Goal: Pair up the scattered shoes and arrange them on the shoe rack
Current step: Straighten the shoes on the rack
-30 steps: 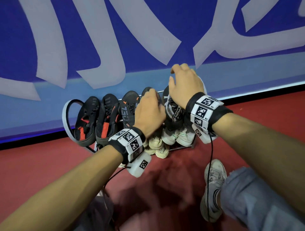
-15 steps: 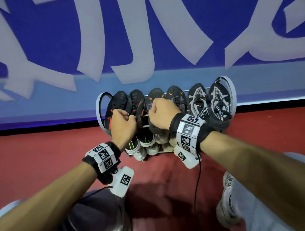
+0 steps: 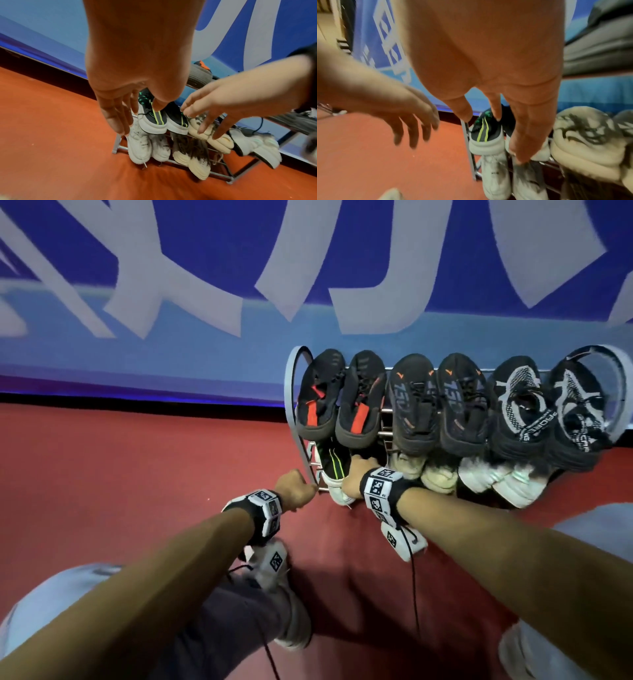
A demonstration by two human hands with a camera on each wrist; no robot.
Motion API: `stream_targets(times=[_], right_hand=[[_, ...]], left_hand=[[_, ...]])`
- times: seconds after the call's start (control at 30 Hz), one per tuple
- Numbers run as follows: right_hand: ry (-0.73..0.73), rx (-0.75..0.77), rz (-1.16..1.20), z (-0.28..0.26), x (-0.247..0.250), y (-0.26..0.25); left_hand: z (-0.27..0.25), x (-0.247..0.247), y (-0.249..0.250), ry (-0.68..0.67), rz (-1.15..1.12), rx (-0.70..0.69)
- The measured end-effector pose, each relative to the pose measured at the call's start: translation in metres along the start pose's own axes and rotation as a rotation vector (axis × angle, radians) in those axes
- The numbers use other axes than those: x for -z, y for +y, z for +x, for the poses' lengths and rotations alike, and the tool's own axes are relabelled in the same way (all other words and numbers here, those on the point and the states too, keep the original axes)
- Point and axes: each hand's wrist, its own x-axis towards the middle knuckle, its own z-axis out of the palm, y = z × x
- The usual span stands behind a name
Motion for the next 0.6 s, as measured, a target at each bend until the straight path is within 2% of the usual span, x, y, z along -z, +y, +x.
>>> stream_targets(times=[0.1, 0.27, 0.33, 0.43, 0.5, 0.6], right_hand=[[0.108, -0.153, 0.013, 0.021, -0.027, 0.001], [0.161, -0.216, 0.042, 0.05, -0.036, 0.001], [0.137, -0.224, 0.057, 0.057, -0.033, 0.0], [0.017, -0.254, 0.07, 0.066, -0.03, -0.001], [0.009, -0.279, 0.102, 0.068, -0.028, -0.002], [-0.007, -0.29, 0.246, 0.082, -0.028, 0.003]], left_hand=[[0.015, 0.009, -0.003, -0.005, -0.026, 0.012], [0.042, 0.011, 0.005, -0.054, -0.304, 0.094], [0.05, 0.008, 0.008, -0.058, -0.374, 0.115], [0.059, -0.004, 0.017, -0.066, -0.486, 0.163], [0.061, -0.013, 0.023, -0.085, -0.561, 0.211], [0.064, -0.022, 0.028, -0.123, -0.557, 0.226]])
